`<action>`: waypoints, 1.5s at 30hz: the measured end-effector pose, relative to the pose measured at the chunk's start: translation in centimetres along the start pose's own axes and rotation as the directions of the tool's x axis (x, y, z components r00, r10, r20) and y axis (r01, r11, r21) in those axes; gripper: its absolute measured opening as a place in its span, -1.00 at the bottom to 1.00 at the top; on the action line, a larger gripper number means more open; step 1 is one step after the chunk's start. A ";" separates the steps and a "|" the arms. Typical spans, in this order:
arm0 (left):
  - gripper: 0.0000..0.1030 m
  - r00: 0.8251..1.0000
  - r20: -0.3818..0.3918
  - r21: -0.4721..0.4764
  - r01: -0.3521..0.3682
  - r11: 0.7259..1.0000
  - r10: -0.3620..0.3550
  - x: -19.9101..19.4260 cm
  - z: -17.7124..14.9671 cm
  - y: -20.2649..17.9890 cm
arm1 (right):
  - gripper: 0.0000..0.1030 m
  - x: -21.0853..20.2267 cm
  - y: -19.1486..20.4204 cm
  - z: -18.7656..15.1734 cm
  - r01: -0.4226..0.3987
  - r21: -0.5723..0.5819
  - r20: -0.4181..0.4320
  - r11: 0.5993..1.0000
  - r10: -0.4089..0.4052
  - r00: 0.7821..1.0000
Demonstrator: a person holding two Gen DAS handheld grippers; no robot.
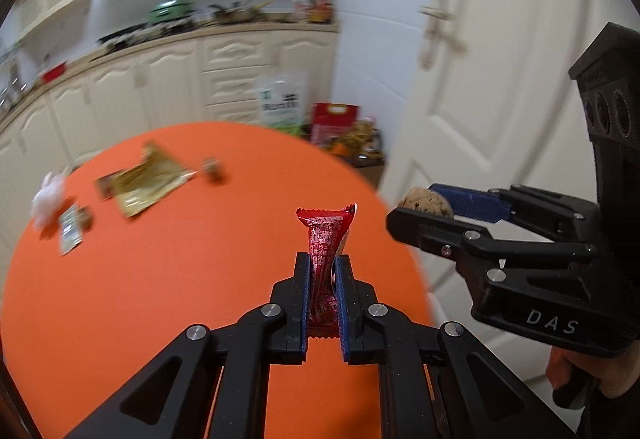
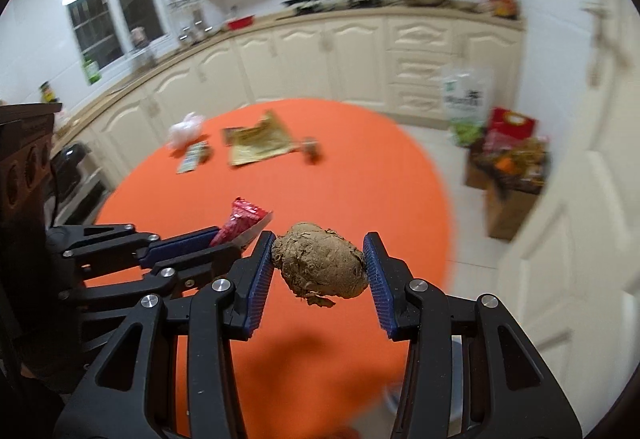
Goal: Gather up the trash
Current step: 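Carry the red wrapper and brown lump to the wastebasket and release them, then swing both open tools back over the table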
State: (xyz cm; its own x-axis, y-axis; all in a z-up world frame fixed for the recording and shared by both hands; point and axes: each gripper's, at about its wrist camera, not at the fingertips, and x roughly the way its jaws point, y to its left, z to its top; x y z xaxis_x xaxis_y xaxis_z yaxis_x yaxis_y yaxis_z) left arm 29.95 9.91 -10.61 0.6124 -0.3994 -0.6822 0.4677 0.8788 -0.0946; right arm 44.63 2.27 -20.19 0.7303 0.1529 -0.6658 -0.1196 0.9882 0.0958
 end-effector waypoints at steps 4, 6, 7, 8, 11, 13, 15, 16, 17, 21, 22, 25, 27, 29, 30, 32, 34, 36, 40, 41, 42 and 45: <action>-0.84 0.999 -0.034 0.084 0.041 0.996 -0.038 2.0 0.7 -5.9 | -0.17 -4.5 -5.0 -2.5 0.114 0.049 0.018 0.992 -0.115 0.993; -0.84 0.998 -0.050 0.118 0.048 0.992 -0.042 3.4 1.0 -8.0 | -0.18 -5.5 -6.9 -3.8 0.173 0.062 0.007 0.983 -0.174 0.985; -0.84 0.998 -0.055 0.136 0.048 0.990 -0.041 4.0 1.2 -8.9 | -0.17 -5.8 -8.0 -4.6 0.201 0.067 -0.005 0.977 -0.201 0.980; -0.84 0.998 -0.059 0.156 0.046 0.987 -0.037 4.7 1.3 -10.0 | -0.18 -6.0 -8.8 -5.1 0.211 0.074 -0.012 0.975 -0.210 0.978; -0.82 0.995 -0.095 0.191 0.048 0.980 -0.030 7.4 1.7 -12.6 | -0.18 -5.8 -11.1 -7.0 0.233 0.095 -0.041 0.968 -0.230 0.972; -0.81 0.993 -0.113 0.206 0.039 0.978 -0.016 9.0 1.9 -14.0 | -0.18 -5.3 -12.6 -8.1 0.249 0.111 -0.064 0.962 -0.244 0.968; -0.79 0.988 -0.150 0.213 0.052 0.976 -0.020 11.4 2.1 -15.1 | -0.18 -4.5 -14.4 -9.3 0.258 0.137 -0.085 0.956 -0.249 0.965; -0.76 0.986 -0.165 0.217 0.058 0.975 -0.022 12.5 2.2 -15.6 | -0.18 -4.2 -15.0 -9.7 0.267 0.142 -0.097 0.953 -0.255 0.962; -0.73 0.984 -0.178 0.221 0.062 0.973 -0.022 13.3 2.6 -16.1 | -0.17 -3.8 -15.8 -10.2 0.276 0.147 -0.108 0.950 -0.261 0.959; -0.54 0.975 -0.221 0.234 0.052 0.971 0.001 16.8 3.3 -17.8 | -0.17 -2.1 -18.5 -12.1 0.266 0.192 -0.153 0.945 -0.239 0.959; -0.40 0.975 -0.220 0.234 0.038 0.972 0.015 17.4 3.6 -18.1 | -0.17 -1.7 -19.0 -12.5 0.262 0.201 -0.159 0.944 -0.232 0.960; -0.28 0.975 -0.222 0.243 0.027 0.970 0.029 18.6 4.2 -18.9 | -0.17 -0.3 -20.4 -13.8 0.267 0.217 -0.191 0.939 -0.228 0.955; -0.25 0.973 -0.226 0.243 0.019 0.970 0.037 19.3 4.5 -19.3 | -0.17 0.7 -21.1 -14.6 0.260 0.237 -0.208 0.936 -0.213 0.955; -0.23 0.974 -0.224 0.241 0.013 0.970 0.043 19.3 4.4 -18.8 | -0.17 1.3 -21.6 -15.1 0.258 0.248 -0.222 0.934 -0.204 0.953; -0.23 0.976 -0.211 0.239 0.006 0.971 0.046 19.1 4.5 -18.7 | -0.17 1.7 -21.8 -15.3 0.243 0.260 -0.219 0.934 -0.188 0.957; -0.21 0.978 -0.201 0.235 -0.006 0.972 0.055 18.9 4.6 -18.7 | -0.14 2.2 -22.0 -15.2 0.235 0.277 -0.217 0.932 -0.178 0.960; -0.17 0.979 -0.195 0.226 -0.004 0.974 0.050 18.2 4.5 -18.3 | -0.13 2.6 -22.2 -15.0 0.233 0.290 -0.215 0.928 -0.174 0.961; -0.16 0.982 -0.182 0.210 -0.008 0.978 0.047 16.7 4.4 -17.6 | -0.07 2.6 -22.0 -14.5 0.246 0.299 -0.210 0.922 -0.188 0.960; -0.10 0.989 -0.146 0.172 -0.007 0.985 0.033 13.5 4.2 -15.7 | 0.26 1.2 -20.4 -13.2 0.265 0.274 -0.184 0.924 -0.220 0.958; -0.08 0.991 -0.134 0.168 -0.006 0.986 0.028 12.6 4.2 -15.3 | 0.34 0.6 -19.9 -12.8 0.262 0.273 -0.169 0.926 -0.222 0.960; -0.08 0.992 -0.119 0.160 -0.009 0.987 0.029 11.6 4.1 -14.8 | 0.36 0.2 -19.6 -12.3 0.260 0.272 -0.158 0.926 -0.224 0.962; -0.05 0.997 -0.064 0.149 -0.022 0.989 0.031 7.8 3.8 -13.0 | 0.37 -1.6 -17.7 -10.5 0.258 0.258 -0.116 0.931 -0.236 0.965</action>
State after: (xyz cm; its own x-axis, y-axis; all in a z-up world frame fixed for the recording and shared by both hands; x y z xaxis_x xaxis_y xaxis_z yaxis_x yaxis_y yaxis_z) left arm 31.07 -5.64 -11.99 0.5845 -0.3539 -0.7302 0.5441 0.8385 0.0292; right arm 38.55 -15.57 -28.59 0.6546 -0.0865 -0.7510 0.2510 0.9619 0.1080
